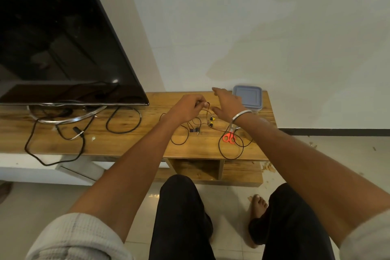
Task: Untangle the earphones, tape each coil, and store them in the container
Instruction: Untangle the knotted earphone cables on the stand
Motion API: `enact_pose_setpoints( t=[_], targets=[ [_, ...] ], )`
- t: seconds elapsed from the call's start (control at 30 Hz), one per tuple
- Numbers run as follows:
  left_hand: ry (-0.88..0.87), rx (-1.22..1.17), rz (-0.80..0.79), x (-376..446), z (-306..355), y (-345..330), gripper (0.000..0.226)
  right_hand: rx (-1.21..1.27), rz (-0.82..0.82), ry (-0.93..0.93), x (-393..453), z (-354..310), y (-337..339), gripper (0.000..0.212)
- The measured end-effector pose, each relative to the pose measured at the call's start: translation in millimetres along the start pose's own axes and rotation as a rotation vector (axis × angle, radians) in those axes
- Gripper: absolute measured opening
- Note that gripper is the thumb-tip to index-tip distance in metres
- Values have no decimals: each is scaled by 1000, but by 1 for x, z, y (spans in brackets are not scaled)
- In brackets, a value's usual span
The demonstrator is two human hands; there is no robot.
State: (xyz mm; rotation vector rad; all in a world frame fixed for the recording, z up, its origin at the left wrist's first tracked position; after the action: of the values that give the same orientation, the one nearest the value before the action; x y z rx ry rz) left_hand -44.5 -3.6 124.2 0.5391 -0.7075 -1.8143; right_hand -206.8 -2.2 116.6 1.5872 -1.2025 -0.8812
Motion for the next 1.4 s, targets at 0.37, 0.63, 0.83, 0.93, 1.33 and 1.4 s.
enact_pose_setpoints(
  t=[0.37,0.63,0.83,0.93,1.33,1.4],
  targets=[
    [-3,10,5,-7,-3,4,20,-177,69,95,5,-2,10,29],
    [39,9,-9,-13,-7,5,23,-114,19,-141,6,25,3,22],
    [25,5,-16,-8,6,-2,22,-148,-68,98,2,-6,-2,31],
    [27,-11,3,-8,10,-4,21,-253,-32,138,3,-17,-4,26],
    [43,-15,-14,-20,-7,6,24,-281,46,61,3,6,2,26],
    [36,-14,-19,-21,-9,7,25,-282,52,48,1,12,2,25]
  ],
)
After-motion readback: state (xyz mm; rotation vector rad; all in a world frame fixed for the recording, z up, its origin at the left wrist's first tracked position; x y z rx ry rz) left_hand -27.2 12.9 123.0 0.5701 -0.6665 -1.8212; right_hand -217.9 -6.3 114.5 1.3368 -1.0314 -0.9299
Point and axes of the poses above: each hand's wrist, its own x-axis towards the middle knuckle, its own y-axis out of the back of the hand, z = x × y, the point moved 2 cm from there along x, towards the middle knuckle, and after that the axes turned 8 degrees about -x, right-handed, at the moved point
